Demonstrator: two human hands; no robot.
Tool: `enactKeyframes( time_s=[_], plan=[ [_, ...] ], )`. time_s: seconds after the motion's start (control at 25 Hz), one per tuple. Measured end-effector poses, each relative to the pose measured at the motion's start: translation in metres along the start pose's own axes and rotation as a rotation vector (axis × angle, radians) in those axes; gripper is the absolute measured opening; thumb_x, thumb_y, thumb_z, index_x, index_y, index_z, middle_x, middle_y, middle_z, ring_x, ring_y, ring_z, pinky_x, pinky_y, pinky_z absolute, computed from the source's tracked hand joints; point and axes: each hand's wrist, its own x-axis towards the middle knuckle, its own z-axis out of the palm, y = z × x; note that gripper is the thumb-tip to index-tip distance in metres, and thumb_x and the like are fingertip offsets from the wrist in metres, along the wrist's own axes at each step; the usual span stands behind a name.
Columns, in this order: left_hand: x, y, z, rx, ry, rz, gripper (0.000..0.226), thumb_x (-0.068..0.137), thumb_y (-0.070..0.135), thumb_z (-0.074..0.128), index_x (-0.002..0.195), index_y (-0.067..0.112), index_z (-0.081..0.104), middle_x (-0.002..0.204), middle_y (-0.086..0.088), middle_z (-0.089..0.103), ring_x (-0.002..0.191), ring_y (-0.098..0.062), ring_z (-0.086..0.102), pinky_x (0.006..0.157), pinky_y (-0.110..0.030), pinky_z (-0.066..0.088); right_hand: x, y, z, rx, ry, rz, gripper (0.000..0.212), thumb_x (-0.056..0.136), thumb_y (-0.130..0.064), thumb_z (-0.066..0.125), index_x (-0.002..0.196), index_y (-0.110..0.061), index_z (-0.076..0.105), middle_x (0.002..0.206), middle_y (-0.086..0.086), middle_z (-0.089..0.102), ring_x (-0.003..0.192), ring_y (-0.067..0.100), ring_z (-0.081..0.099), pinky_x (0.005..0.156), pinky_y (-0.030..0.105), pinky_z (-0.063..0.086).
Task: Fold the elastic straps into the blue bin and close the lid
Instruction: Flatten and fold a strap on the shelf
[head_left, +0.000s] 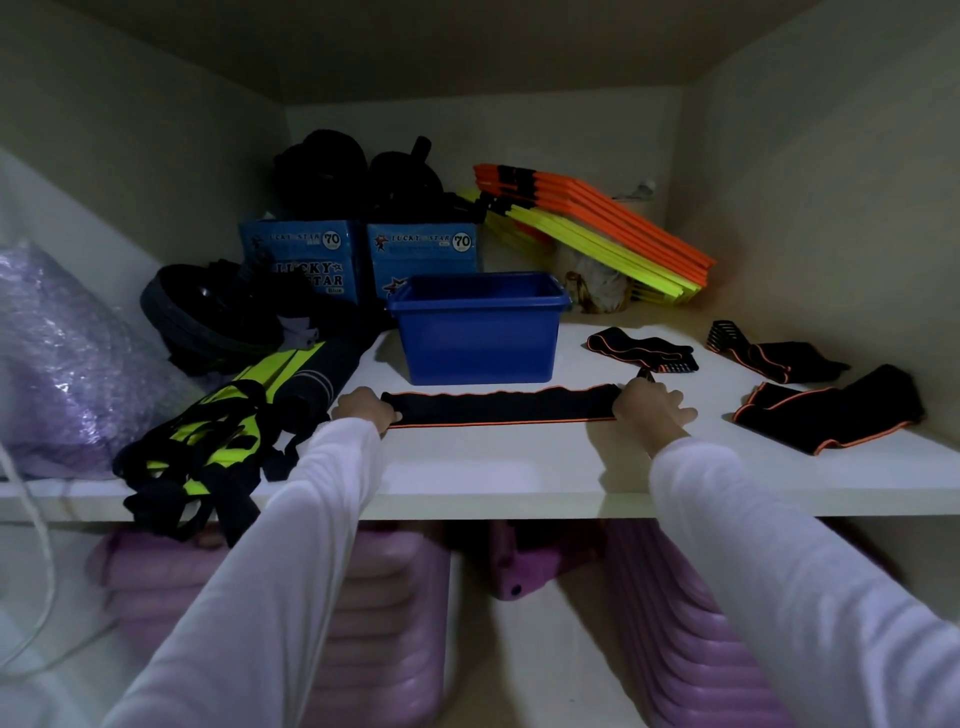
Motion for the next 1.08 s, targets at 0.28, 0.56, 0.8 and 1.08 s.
enactKeyframes(
  time_s=[0.28,0.56,0.8,1.08],
  plan=[
    [-0.037,0.034,0.001,-0.150,0.203,0.066,0.053,0.093,0.023,0.049,0.141,0.005,0.035,0.142,-0.023,0.037,0.130,-0.038,0.037,0.105,-0.043,0.035,0.001,0.028,-0.029,0.110,0.089,-0.047,0.038,0.096,-0.028,0.043,0.127,-0.008,0.051,0.135,0.014,0.050,0.128,0.032,0.042,0.107,0.043,0.029],
    [-0.090,0.140,0.025,-0.253,0.212,0.542,0.047,0.094,0.014,0.044,0.140,0.007,0.041,0.139,-0.020,0.042,0.131,-0.035,0.036,0.106,-0.040,0.034,0.006,0.103,-0.086,0.125,0.268,0.096,0.034,0.089,-0.012,0.047,0.120,-0.005,0.056,0.128,0.017,0.055,0.123,0.034,0.047,0.102,0.044,0.033],
    [-0.133,0.212,0.076,-0.312,-0.009,0.780,0.037,0.092,0.012,0.050,0.127,0.005,0.054,0.128,-0.021,0.052,0.120,-0.033,0.050,0.101,-0.037,0.042,0.000,0.172,-0.108,0.113,0.319,0.162,0.033,0.088,-0.011,0.046,0.117,-0.003,0.058,0.124,0.019,0.060,0.117,0.036,0.055,0.097,0.042,0.045],
    [-0.164,0.247,0.113,-0.301,-0.222,0.891,0.029,0.091,0.014,0.054,0.117,0.005,0.063,0.123,-0.017,0.055,0.112,-0.030,0.056,0.094,-0.029,0.044,0.003,0.205,-0.108,0.045,0.133,0.066,0.037,0.093,-0.022,0.051,0.118,0.004,0.059,0.121,0.021,0.062,0.114,0.035,0.058,0.082,0.033,0.044]
  ],
)
